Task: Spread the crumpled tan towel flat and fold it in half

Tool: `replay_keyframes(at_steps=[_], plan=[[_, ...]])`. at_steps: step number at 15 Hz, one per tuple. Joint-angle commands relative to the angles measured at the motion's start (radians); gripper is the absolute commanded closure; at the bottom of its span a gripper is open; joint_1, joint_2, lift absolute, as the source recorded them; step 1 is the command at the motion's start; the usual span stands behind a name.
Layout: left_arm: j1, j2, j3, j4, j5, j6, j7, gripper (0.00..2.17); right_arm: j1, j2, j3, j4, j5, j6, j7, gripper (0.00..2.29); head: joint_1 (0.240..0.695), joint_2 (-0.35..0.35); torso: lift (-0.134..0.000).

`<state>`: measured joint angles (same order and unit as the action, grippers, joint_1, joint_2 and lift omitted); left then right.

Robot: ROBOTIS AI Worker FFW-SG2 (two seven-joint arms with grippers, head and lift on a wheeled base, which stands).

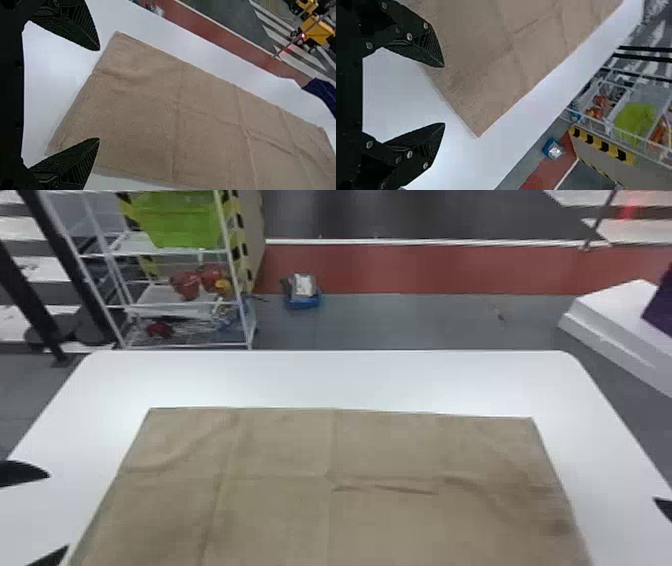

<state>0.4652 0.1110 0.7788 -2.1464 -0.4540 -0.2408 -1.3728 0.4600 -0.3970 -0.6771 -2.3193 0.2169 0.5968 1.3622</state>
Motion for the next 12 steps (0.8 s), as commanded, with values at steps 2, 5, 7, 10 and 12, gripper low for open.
replay_keyframes(at_steps=[2,5,7,10,12], plan=[[-0.138,-0.004,-0.046,-0.009,0.047,0.271,-0.008,0.09,-0.083,0.035,-0.01,0.086,-0.171,0.249,-0.086,0.05,0.695,-0.004,-0.123],[-0.275,-0.007,-0.122,-0.004,0.04,0.568,0.035,0.09,-0.155,0.06,0.059,0.146,-0.154,0.317,-0.282,0.05,0.695,-0.037,-0.123],[-0.353,-0.007,-0.187,0.034,0.017,0.657,0.087,0.2,-0.202,0.066,0.102,0.186,-0.142,0.363,-0.365,0.05,0.695,-0.057,-0.123],[-0.508,0.003,-0.268,0.181,-0.028,0.86,0.067,0.21,-0.261,0.07,0.142,0.241,-0.137,0.387,-0.474,0.08,0.695,-0.073,-0.123],[-0.571,0.003,-0.314,0.26,-0.065,0.866,0.066,0.22,-0.277,0.073,0.157,0.25,-0.126,0.387,-0.489,0.08,0.695,-0.094,-0.123]])
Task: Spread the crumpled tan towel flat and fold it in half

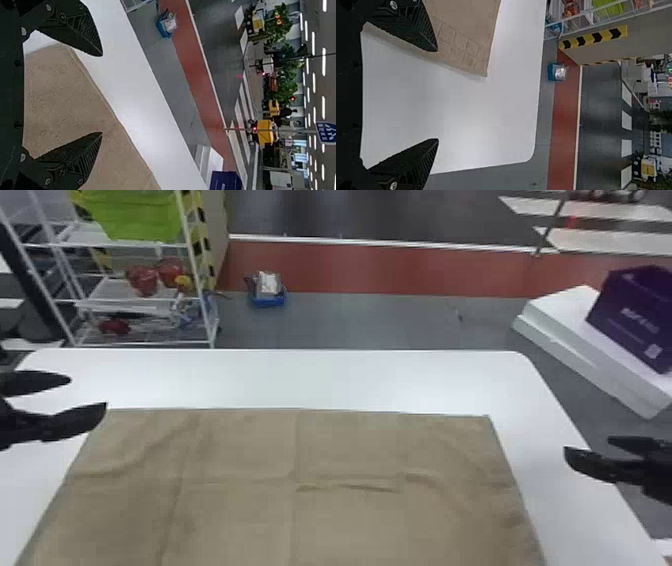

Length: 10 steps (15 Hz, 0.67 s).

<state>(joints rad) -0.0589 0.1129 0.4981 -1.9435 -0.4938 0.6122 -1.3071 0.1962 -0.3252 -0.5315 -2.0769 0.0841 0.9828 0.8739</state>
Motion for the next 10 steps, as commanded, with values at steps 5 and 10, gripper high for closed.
replay_keyframes(at_steps=[5,10], plan=[[-0.185,0.002,-0.156,0.267,-0.149,0.016,0.003,0.33,-0.009,0.014,0.013,0.018,0.016,-0.014,-0.009,0.08,0.695,-0.124,-0.123],[-0.239,0.047,-0.168,0.443,-0.229,-0.012,0.054,0.33,-0.006,0.009,0.005,0.023,0.014,-0.032,-0.006,0.08,0.695,-0.118,-0.123]])
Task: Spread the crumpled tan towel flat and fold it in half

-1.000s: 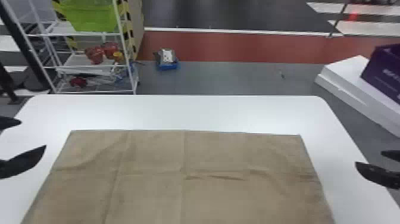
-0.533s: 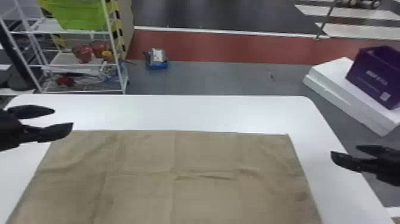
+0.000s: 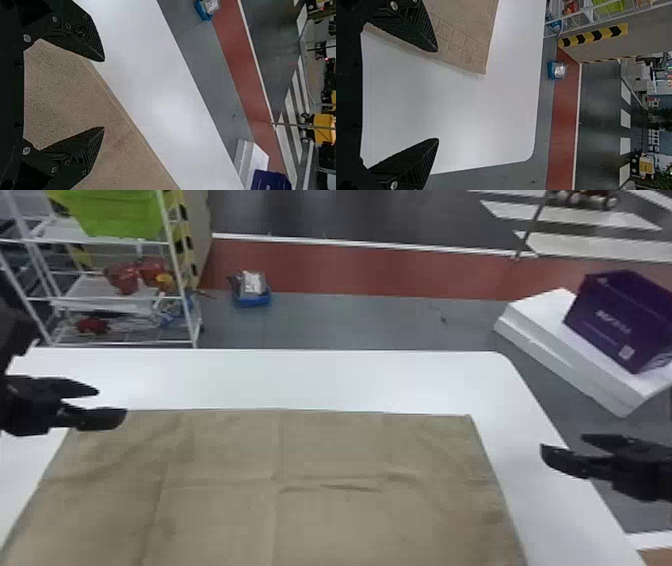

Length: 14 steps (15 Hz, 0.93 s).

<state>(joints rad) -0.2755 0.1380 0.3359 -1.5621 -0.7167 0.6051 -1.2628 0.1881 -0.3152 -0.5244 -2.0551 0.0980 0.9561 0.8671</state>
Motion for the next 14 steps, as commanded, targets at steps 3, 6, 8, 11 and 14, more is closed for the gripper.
replay_keyframes(at_steps=[3,6,8,11,14], plan=[[-0.09,0.054,-0.008,0.178,-0.006,-0.008,0.033,0.33,0.005,-0.001,0.006,0.003,0.0,-0.009,0.003,0.08,0.695,-0.101,-0.123],[-0.139,0.075,-0.018,0.269,-0.024,-0.029,0.054,0.33,0.014,-0.001,0.006,0.003,0.0,-0.015,0.004,0.08,0.695,-0.075,-0.123],[-0.179,0.092,-0.035,0.346,-0.029,-0.038,0.074,0.33,0.019,-0.001,0.001,0.003,0.0,-0.024,0.004,0.08,0.695,-0.061,-0.123],[-0.208,0.1,-0.044,0.402,-0.053,-0.041,0.091,0.47,0.034,-0.001,-0.005,0.004,0.0,-0.055,0.006,0.08,0.695,-0.053,-0.123],[-0.208,0.114,-0.044,0.409,-0.059,-0.041,0.095,0.47,0.037,-0.002,-0.008,0.009,0.0,-0.07,0.006,0.08,0.695,-0.048,-0.123]])
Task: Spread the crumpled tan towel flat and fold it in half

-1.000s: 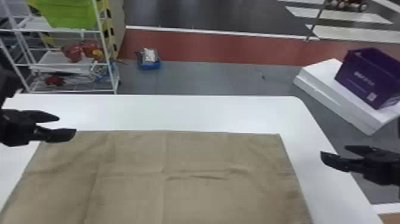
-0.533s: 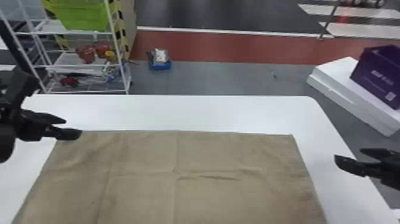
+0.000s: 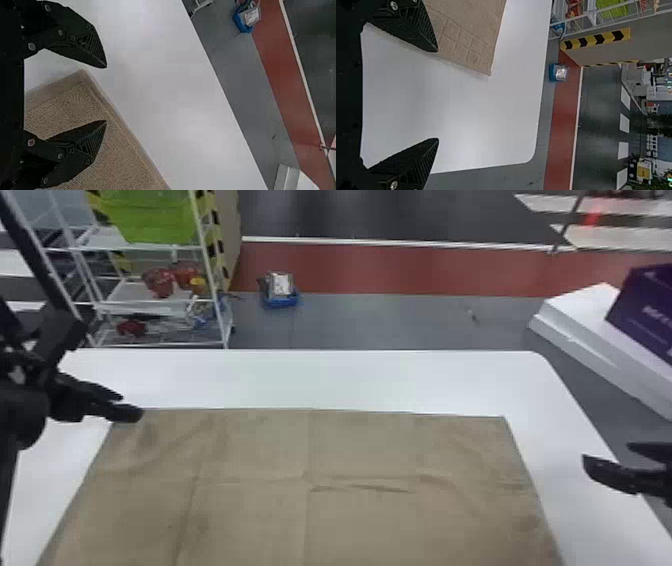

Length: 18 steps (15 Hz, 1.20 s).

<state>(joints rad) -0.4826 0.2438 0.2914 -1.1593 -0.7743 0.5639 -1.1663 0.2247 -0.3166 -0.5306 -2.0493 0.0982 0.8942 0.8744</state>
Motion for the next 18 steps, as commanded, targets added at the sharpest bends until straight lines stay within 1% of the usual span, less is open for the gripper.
replay_keyframes(at_steps=[1,4,8,12,13,15,16,17,18], plan=[[-0.001,0.014,0.0,0.013,-0.002,-0.006,0.0,0.47,0.001,-0.002,-0.002,0.006,0.0,-0.008,0.0,0.08,0.695,-0.046,-0.123],[-0.008,0.032,0.0,0.052,0.0,-0.006,0.002,0.47,-0.001,-0.002,0.001,0.015,0.0,-0.02,-0.002,0.08,0.695,-0.036,-0.123],[-0.024,0.032,-0.003,0.082,-0.002,-0.012,0.025,0.47,-0.002,-0.001,0.004,0.018,0.0,-0.027,0.0,0.08,0.695,-0.023,-0.123],[-0.034,0.032,-0.003,0.107,-0.002,-0.025,0.03,0.48,0.007,-0.001,-0.006,0.018,-0.002,-0.033,0.003,0.08,0.695,-0.021,-0.123],[-0.034,0.032,-0.003,0.108,-0.002,-0.028,0.03,0.6,0.007,-0.002,-0.006,0.018,-0.002,-0.033,0.003,0.08,0.695,-0.023,-0.123],[-0.034,0.032,-0.005,0.11,-0.002,-0.037,0.028,0.61,0.005,-0.001,-0.005,0.018,0.0,-0.033,0.002,0.08,0.695,-0.025,-0.123],[-0.033,0.032,-0.005,0.112,-0.002,-0.043,0.027,0.75,0.002,-0.001,-0.002,0.018,0.0,-0.033,0.002,0.08,0.695,-0.027,-0.123],[-0.03,0.032,-0.005,0.11,-0.002,-0.052,0.028,0.96,-0.002,-0.001,0.004,0.02,0.003,-0.033,-0.003,0.08,0.695,-0.028,-0.123],[-0.025,0.031,0.0,0.104,0.0,-0.061,0.033,1.02,-0.015,-0.001,0.009,0.028,0.003,-0.03,-0.005,0.08,0.695,-0.028,-0.123]])
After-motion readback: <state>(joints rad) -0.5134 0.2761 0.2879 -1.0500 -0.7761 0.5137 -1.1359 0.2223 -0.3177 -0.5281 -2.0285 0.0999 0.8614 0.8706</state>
